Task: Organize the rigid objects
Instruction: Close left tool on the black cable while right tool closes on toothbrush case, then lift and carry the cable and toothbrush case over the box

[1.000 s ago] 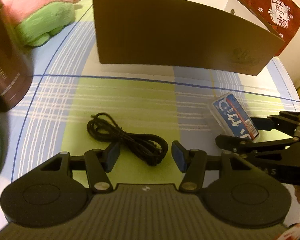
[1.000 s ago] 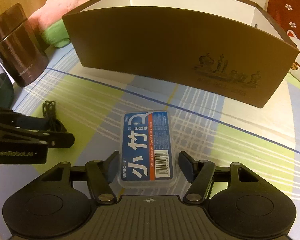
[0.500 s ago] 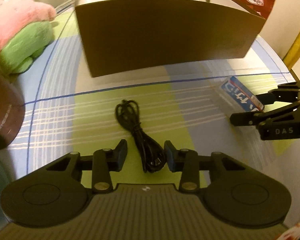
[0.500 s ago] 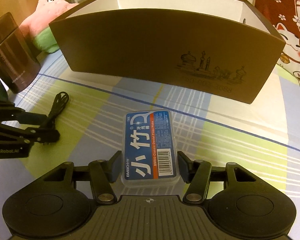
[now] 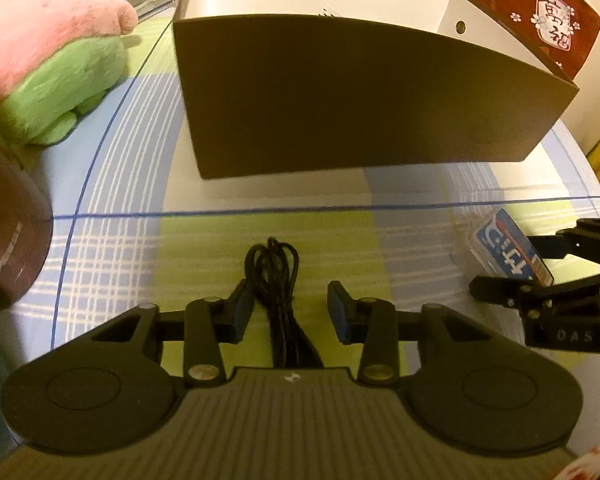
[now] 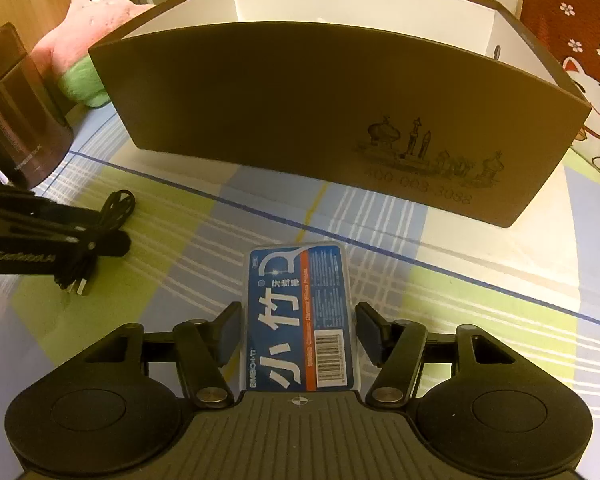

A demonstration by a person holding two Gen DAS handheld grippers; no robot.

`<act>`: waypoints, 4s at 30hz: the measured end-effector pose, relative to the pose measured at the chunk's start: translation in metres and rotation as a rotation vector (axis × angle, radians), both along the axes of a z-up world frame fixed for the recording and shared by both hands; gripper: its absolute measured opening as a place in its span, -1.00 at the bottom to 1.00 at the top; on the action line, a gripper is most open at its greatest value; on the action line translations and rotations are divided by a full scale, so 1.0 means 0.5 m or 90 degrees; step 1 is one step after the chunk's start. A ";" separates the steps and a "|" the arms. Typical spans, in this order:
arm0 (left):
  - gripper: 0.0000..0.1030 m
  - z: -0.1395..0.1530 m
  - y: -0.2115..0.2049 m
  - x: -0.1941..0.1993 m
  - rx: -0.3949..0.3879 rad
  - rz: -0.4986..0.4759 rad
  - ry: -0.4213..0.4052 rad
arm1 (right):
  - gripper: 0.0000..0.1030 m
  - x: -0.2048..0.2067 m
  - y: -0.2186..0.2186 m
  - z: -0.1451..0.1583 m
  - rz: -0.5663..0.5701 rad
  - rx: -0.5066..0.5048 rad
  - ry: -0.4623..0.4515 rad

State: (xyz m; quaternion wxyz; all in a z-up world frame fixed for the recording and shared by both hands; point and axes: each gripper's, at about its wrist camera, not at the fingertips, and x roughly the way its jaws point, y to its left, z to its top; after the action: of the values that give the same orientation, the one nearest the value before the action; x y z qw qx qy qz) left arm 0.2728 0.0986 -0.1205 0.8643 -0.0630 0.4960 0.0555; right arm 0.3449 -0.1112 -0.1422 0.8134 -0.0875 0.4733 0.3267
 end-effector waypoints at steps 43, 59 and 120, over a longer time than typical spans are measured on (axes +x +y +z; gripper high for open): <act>-0.79 0.039 -0.091 -0.080 0.009 -0.028 -0.031 | 0.03 -0.062 -0.053 0.056 0.011 0.047 0.001; -0.79 0.118 -0.091 -0.100 0.016 -0.015 -0.092 | 0.04 -0.070 -0.066 0.112 0.000 0.076 -0.031; -0.79 0.212 -0.002 0.361 0.075 -0.024 -0.126 | 0.03 0.383 0.060 0.216 -0.072 0.125 -0.093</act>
State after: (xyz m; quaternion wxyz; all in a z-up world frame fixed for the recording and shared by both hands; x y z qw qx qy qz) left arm 0.4533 0.0975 -0.0147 0.9120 -0.0081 0.4055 0.0614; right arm 0.5364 -0.0810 -0.0340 0.8674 -0.0042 0.3830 0.3176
